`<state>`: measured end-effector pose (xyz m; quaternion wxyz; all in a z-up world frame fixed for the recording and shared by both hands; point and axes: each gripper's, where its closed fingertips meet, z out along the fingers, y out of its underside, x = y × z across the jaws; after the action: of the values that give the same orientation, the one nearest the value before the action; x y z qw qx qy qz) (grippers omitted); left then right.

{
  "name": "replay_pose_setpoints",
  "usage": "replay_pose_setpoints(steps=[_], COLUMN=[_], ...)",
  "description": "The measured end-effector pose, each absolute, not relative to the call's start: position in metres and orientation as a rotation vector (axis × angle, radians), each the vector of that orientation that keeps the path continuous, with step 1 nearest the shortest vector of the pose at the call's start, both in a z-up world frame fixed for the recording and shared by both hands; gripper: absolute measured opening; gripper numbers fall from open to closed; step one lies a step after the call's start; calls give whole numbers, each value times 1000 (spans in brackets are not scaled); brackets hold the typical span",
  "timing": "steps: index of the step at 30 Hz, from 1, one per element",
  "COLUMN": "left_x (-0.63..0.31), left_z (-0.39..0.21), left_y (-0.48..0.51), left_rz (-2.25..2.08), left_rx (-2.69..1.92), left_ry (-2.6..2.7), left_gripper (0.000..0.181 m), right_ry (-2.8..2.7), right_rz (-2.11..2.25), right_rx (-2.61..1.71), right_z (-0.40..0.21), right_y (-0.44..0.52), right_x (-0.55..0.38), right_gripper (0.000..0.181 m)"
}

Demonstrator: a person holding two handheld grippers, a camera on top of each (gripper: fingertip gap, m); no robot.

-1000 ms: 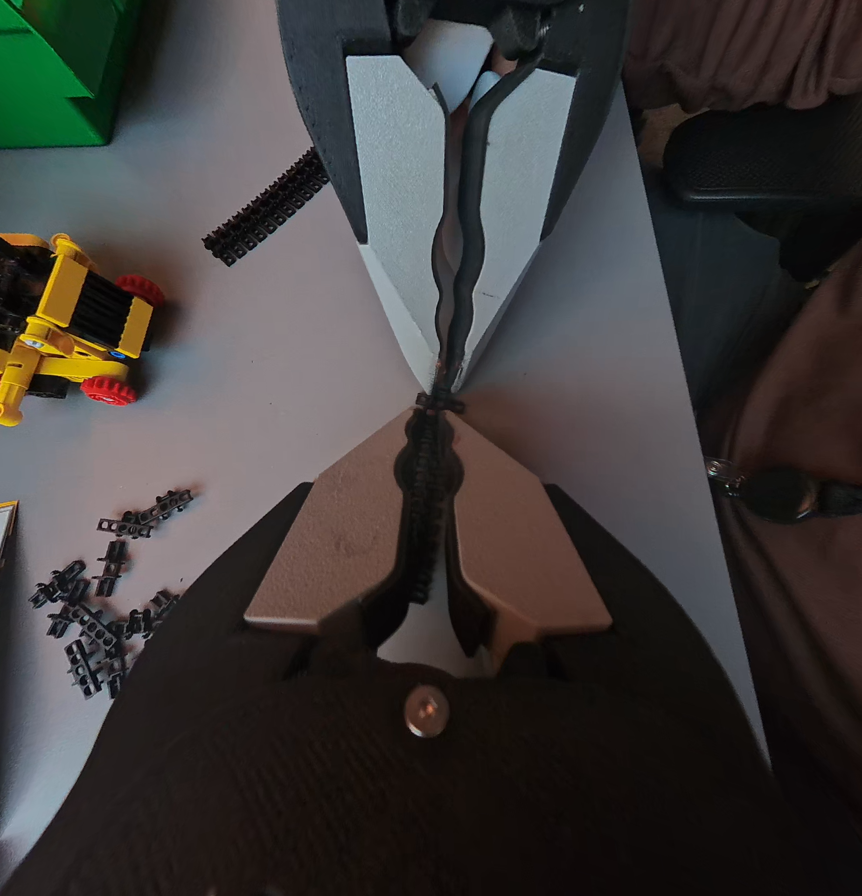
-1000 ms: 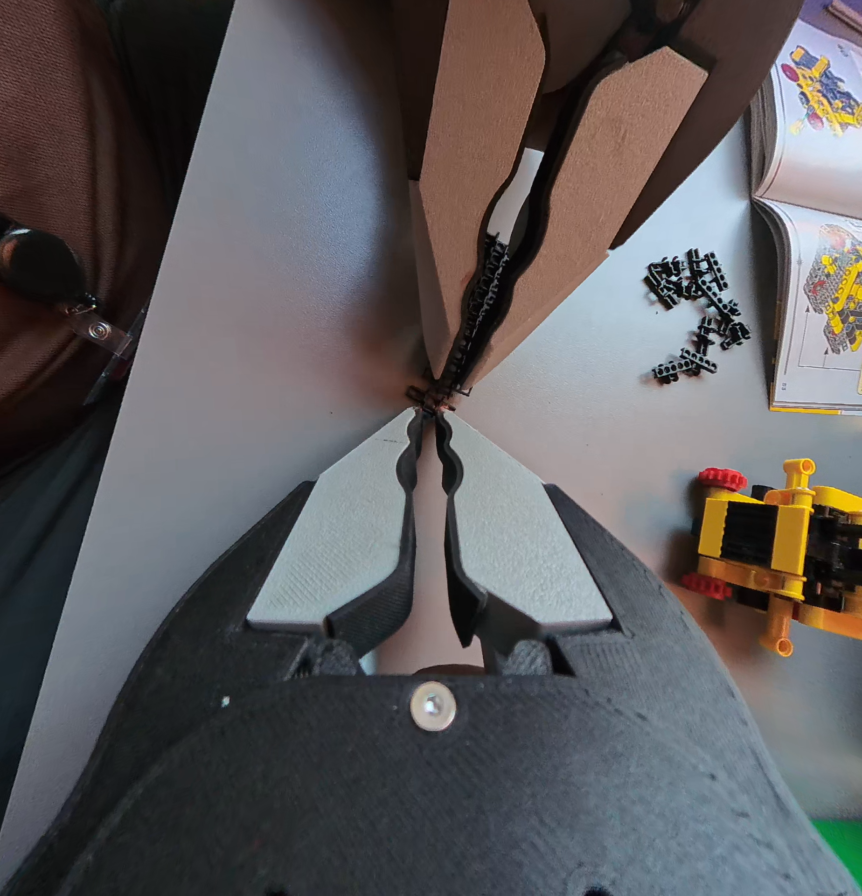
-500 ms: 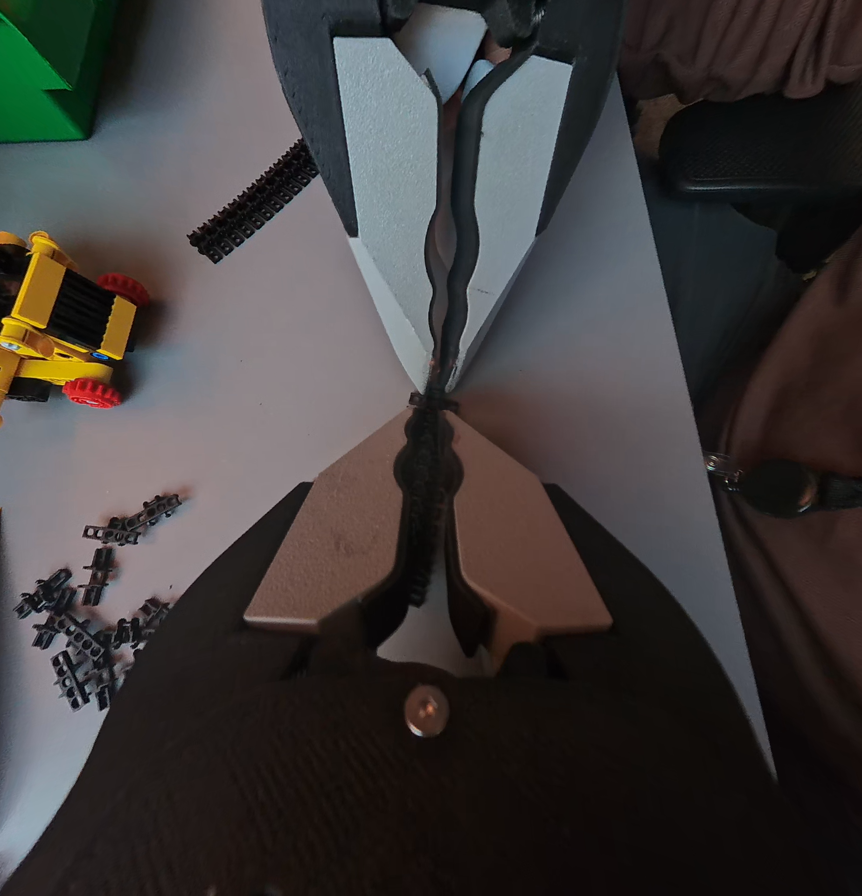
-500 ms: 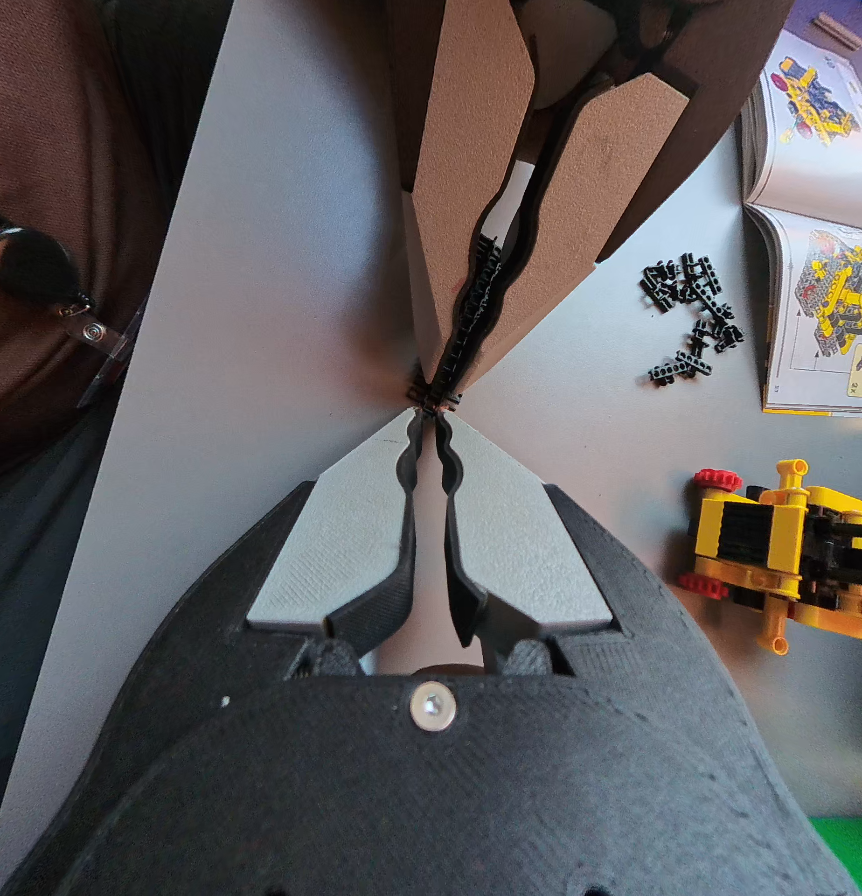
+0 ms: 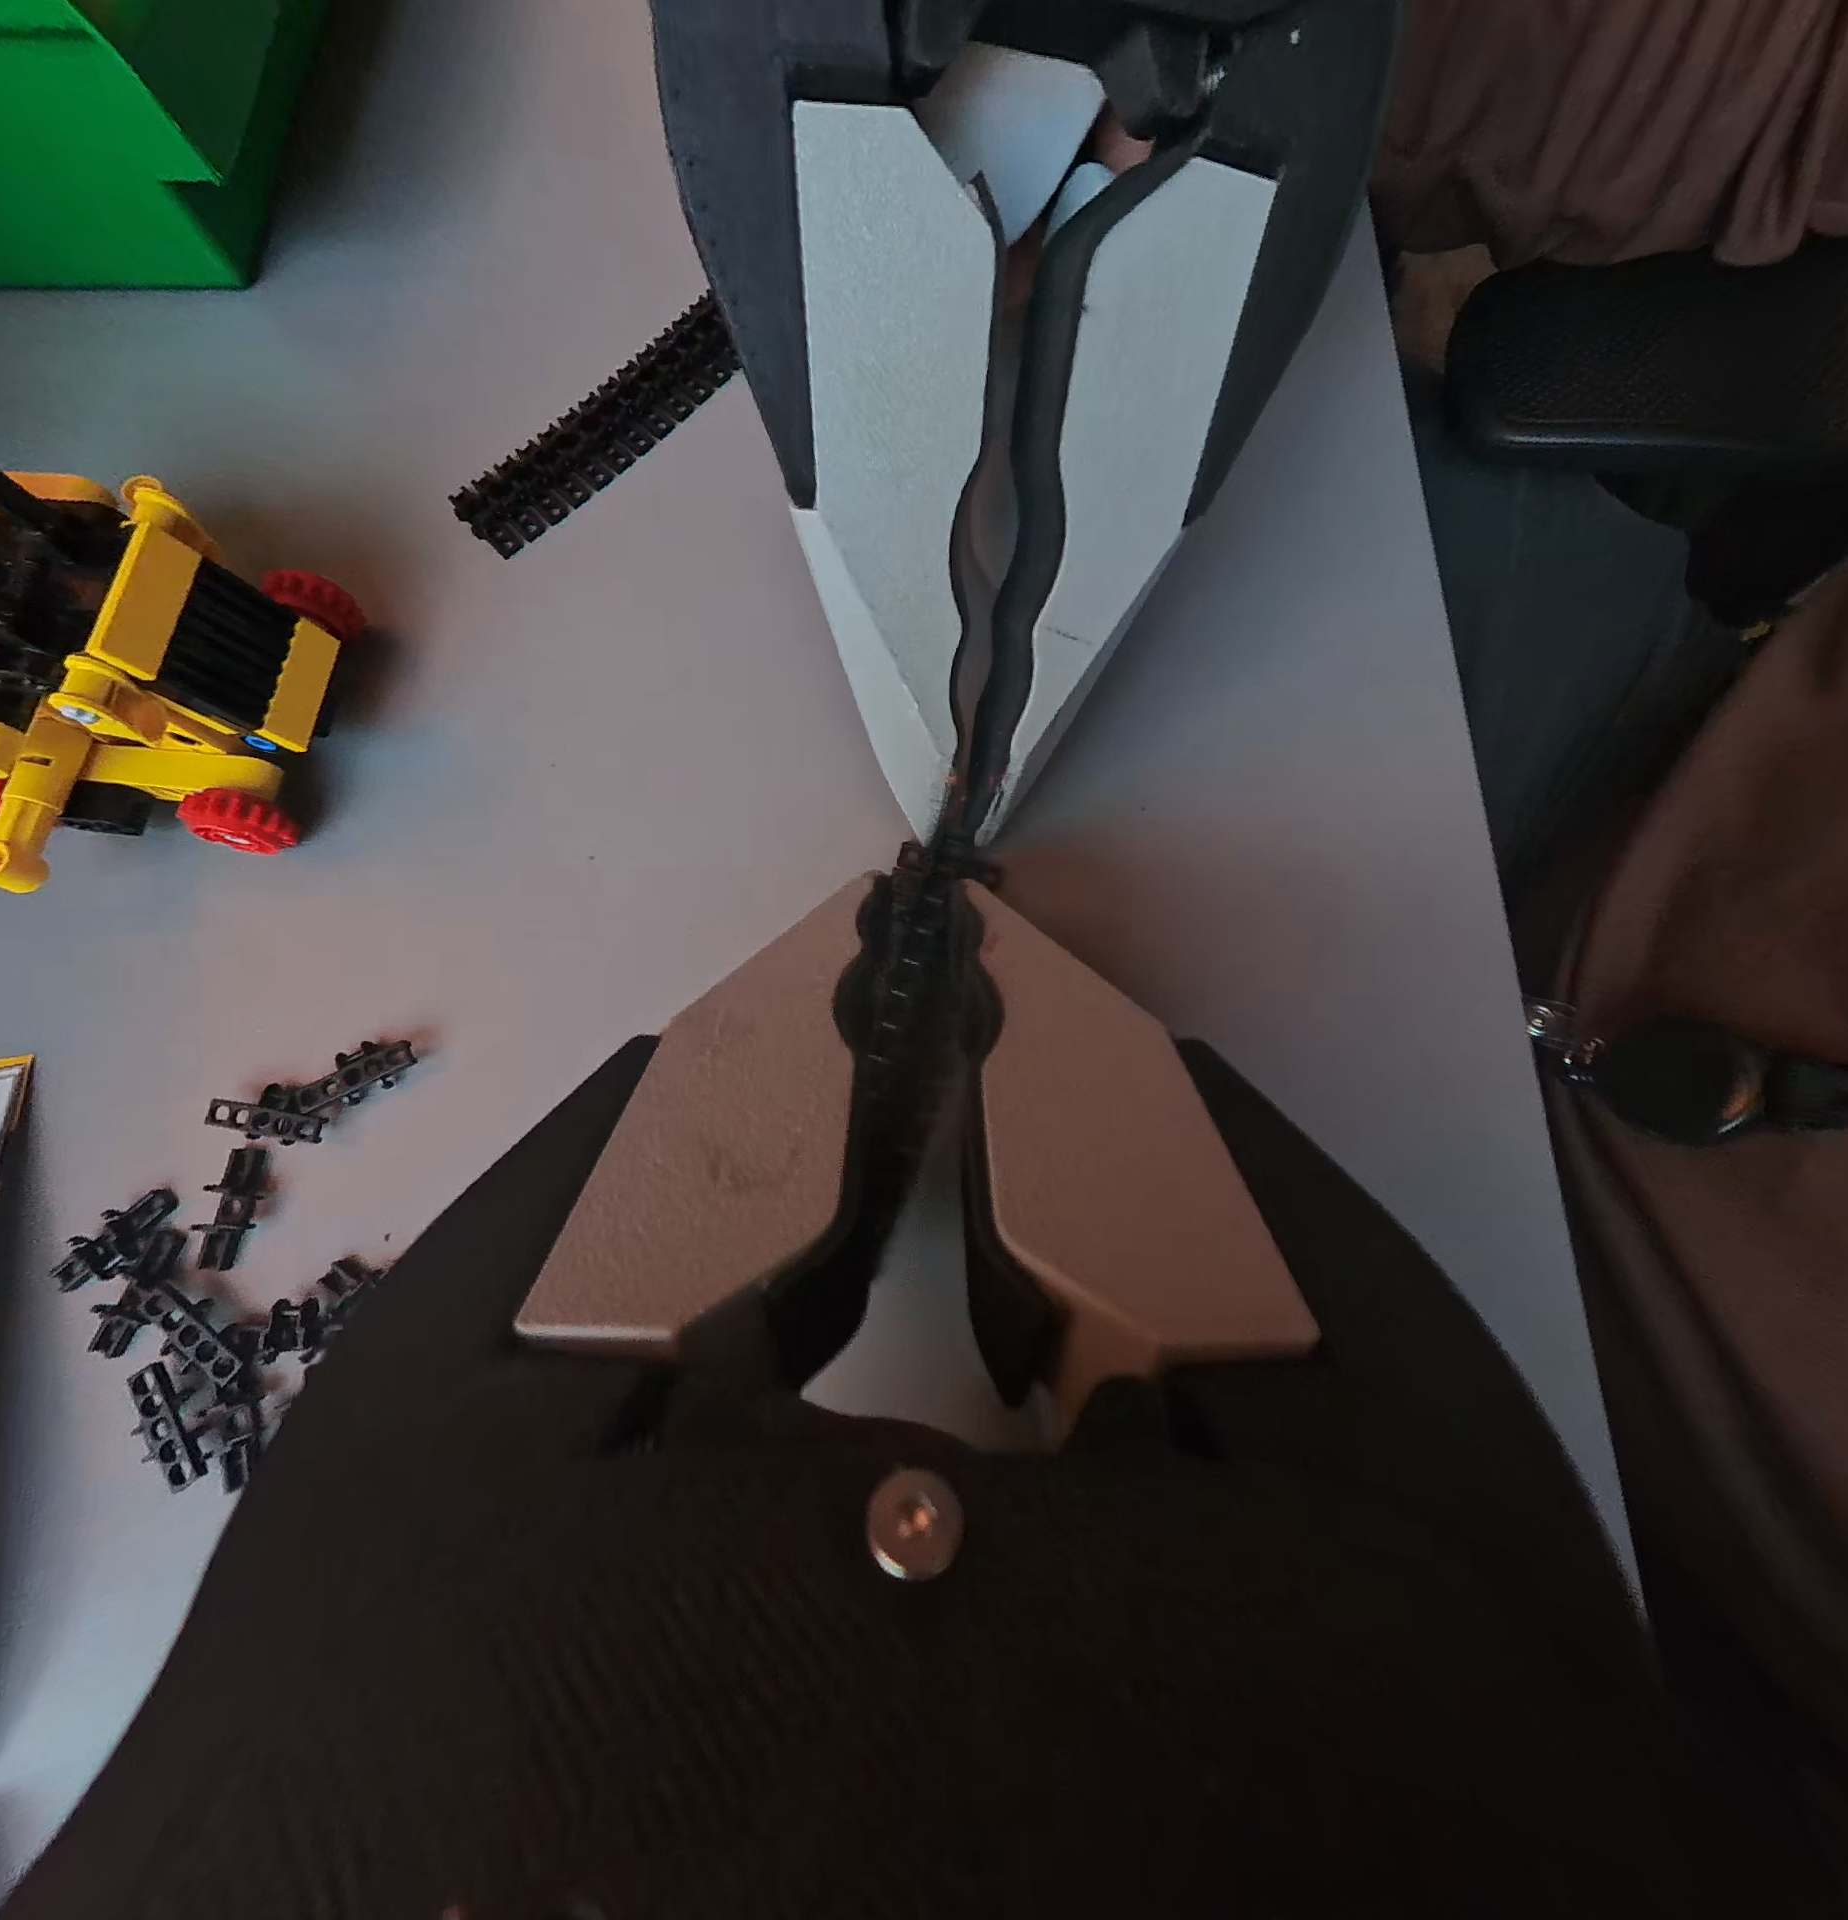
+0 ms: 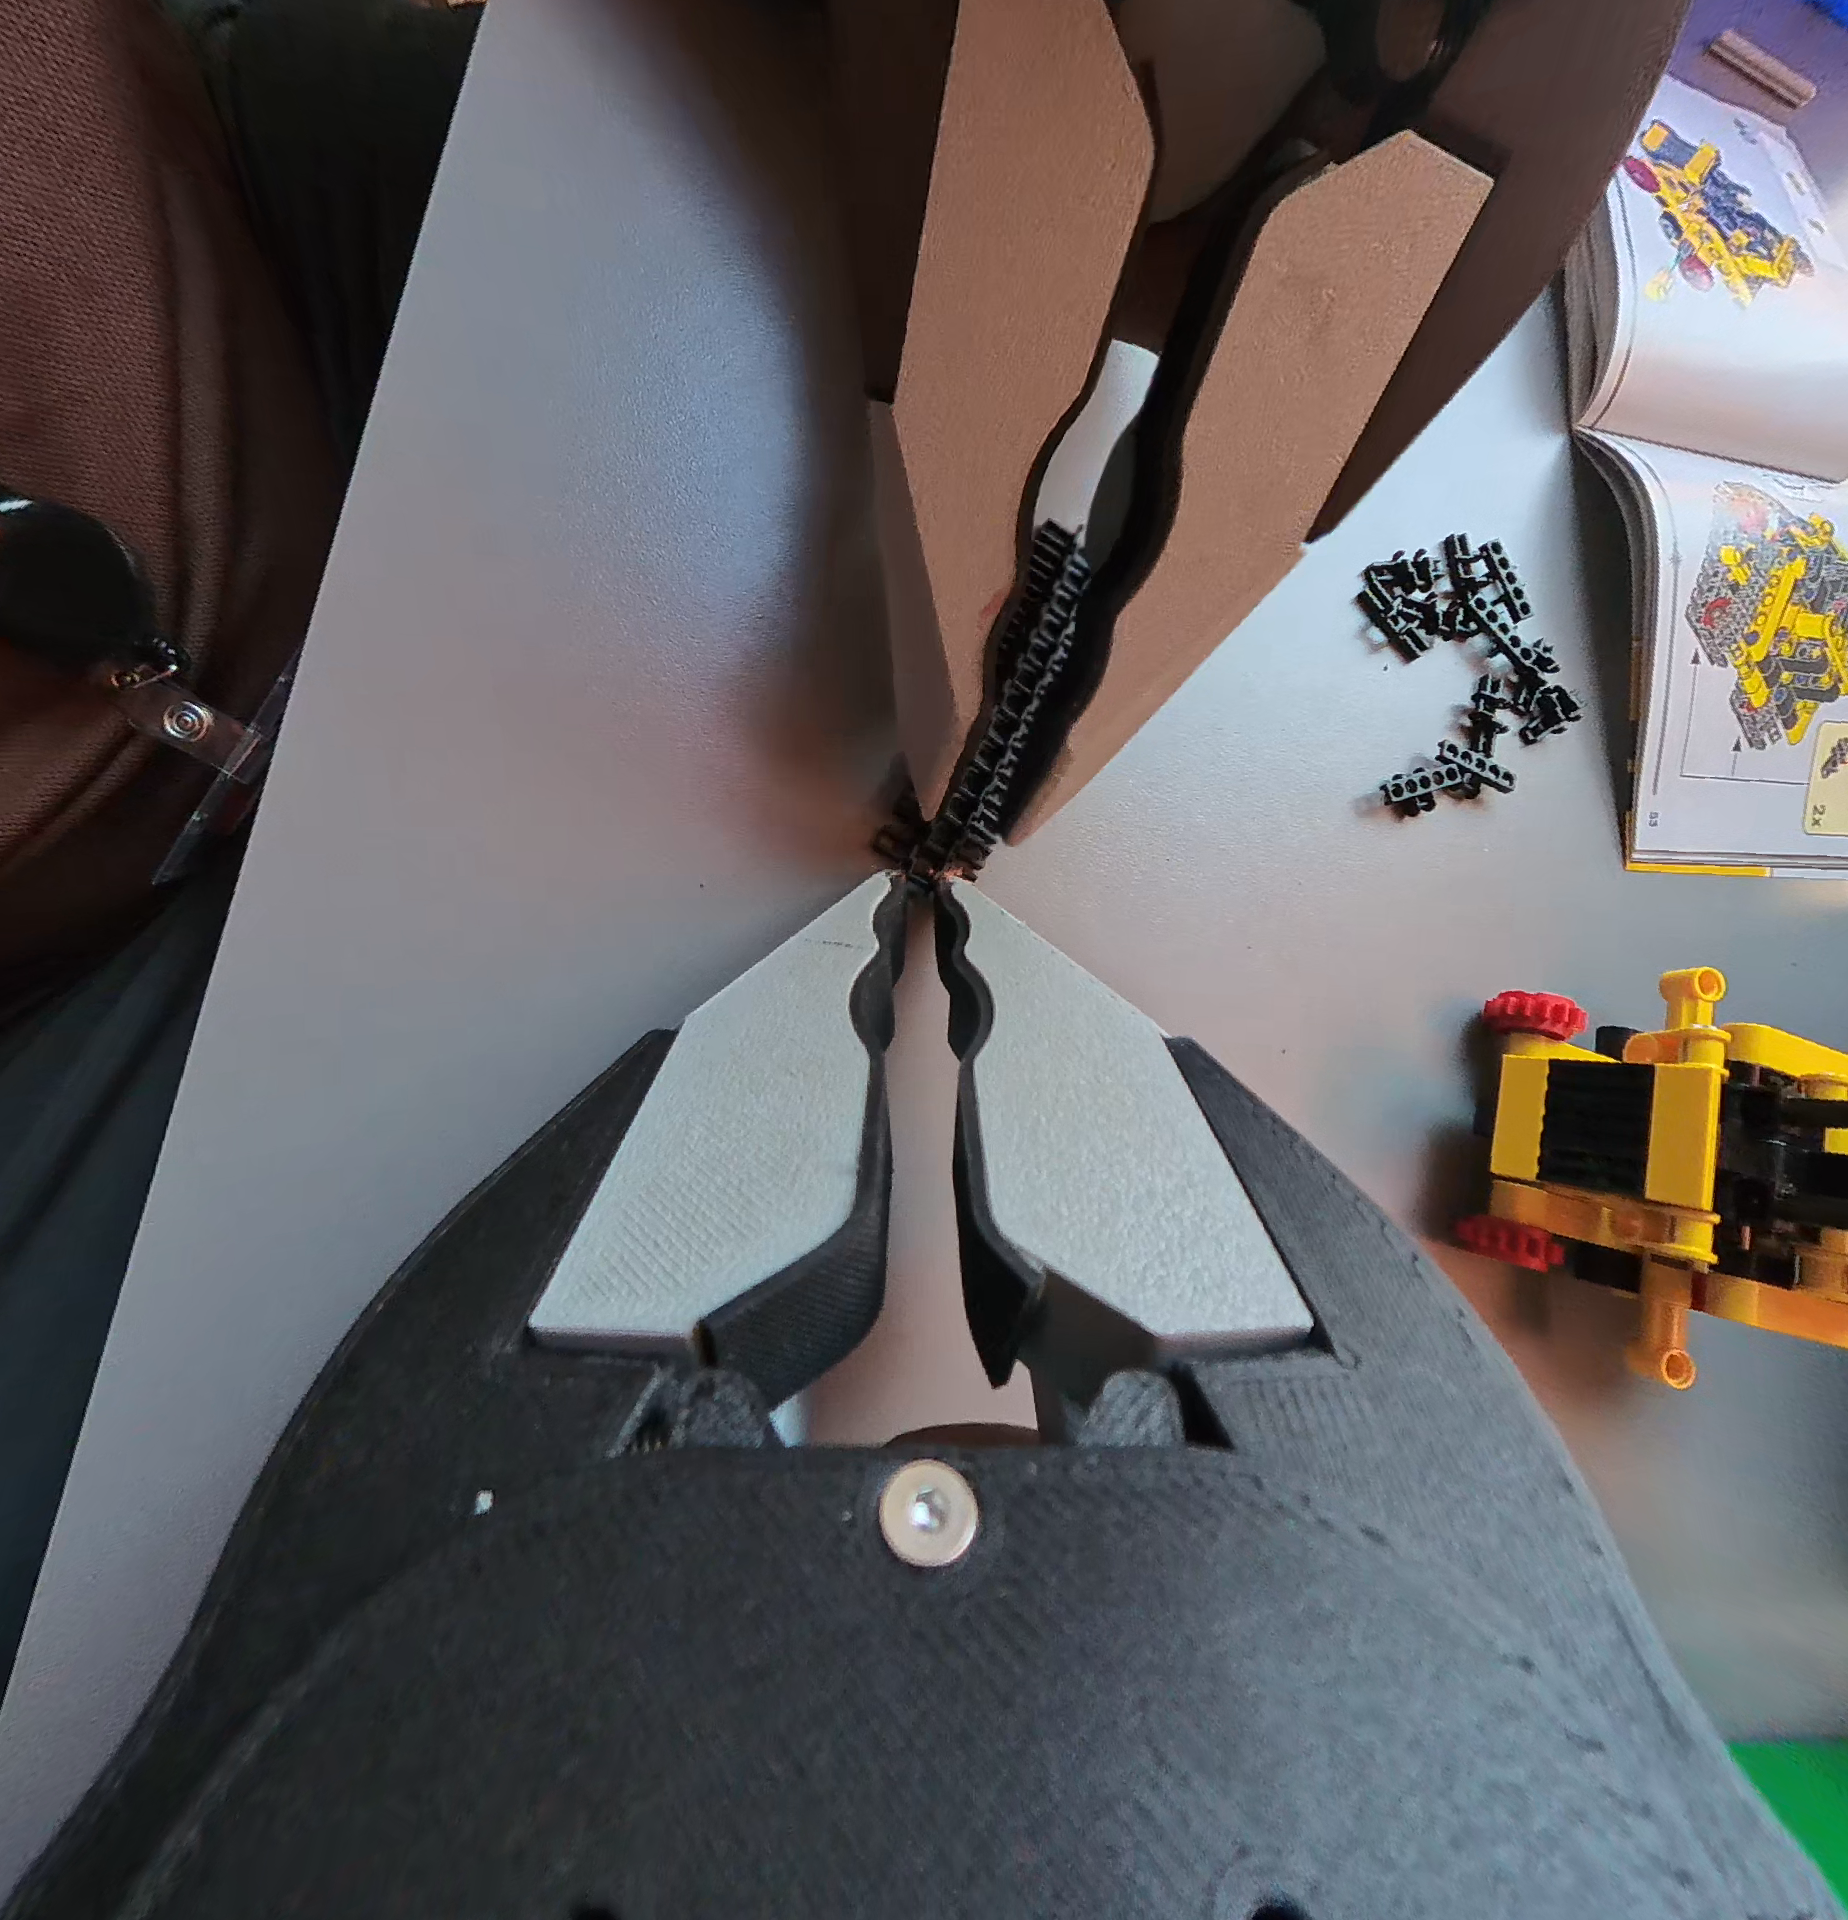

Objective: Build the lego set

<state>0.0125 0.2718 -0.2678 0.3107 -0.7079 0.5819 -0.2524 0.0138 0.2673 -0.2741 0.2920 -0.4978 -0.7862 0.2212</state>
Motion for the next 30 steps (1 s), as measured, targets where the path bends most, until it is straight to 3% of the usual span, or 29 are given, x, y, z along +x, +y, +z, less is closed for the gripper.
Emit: replay_pose_setpoints(steps=[30], left_x=[20], left_z=[-269], left_y=[272], left_rz=[-723], left_rx=[-1885], left_ry=[1518], left_gripper=[0], right_ry=[-2090], right_rz=[585], right_rx=[-1329], right_z=[-274], right_y=[267], right_x=[13], right_gripper=[2])
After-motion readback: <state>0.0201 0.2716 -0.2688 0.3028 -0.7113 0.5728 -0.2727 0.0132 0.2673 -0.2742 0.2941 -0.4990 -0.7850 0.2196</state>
